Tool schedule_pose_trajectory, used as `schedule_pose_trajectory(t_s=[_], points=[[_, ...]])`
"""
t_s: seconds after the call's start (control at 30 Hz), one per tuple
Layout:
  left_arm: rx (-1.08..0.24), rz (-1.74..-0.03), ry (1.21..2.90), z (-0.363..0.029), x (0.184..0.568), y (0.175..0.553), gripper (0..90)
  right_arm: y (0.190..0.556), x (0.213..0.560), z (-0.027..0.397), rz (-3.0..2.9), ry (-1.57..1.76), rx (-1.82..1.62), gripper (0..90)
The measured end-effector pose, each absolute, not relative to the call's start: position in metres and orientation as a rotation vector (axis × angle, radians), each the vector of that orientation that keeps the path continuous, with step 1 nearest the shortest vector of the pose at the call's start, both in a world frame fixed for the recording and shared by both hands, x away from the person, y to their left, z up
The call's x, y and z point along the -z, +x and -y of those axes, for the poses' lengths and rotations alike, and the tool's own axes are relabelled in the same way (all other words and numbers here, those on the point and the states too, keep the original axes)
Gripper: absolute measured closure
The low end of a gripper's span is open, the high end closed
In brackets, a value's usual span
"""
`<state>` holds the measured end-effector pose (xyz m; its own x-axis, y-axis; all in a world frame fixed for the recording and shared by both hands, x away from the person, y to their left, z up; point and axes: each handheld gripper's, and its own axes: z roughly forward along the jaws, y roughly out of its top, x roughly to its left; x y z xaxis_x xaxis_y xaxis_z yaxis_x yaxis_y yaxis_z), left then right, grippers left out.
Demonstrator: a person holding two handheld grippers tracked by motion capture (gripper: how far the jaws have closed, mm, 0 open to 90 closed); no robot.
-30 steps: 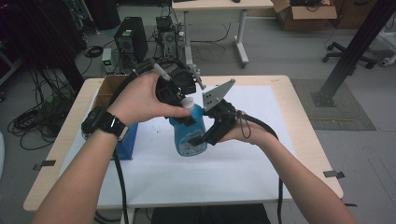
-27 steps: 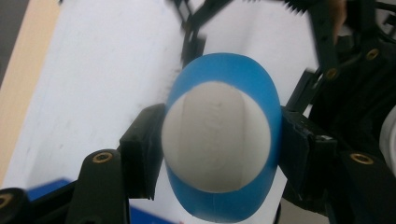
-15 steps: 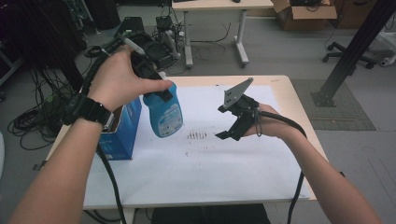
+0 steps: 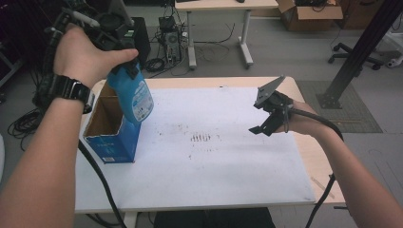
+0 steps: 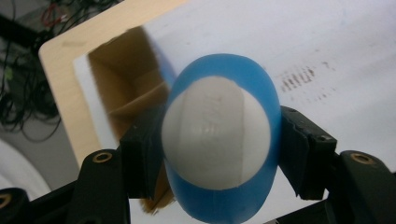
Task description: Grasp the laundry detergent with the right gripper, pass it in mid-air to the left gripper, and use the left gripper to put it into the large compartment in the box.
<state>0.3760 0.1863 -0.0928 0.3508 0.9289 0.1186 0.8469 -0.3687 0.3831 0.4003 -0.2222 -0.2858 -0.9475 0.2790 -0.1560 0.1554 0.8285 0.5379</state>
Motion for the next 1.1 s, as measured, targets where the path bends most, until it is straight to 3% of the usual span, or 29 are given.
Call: schedule_pose_trajectory(t_s=[0.4,1.1], points=[[-0.582,-1.881,2.194,-0.234,0.088,0.384,38.5,0.403,0.286,0.252,-2.775,0.412,-0.762,8.2],[-0.547,-1.977,2.162,-0.253,0.123,0.393,38.5,0.405,0.285,0.266,-2.785,0.438,-0.754,8.2]])
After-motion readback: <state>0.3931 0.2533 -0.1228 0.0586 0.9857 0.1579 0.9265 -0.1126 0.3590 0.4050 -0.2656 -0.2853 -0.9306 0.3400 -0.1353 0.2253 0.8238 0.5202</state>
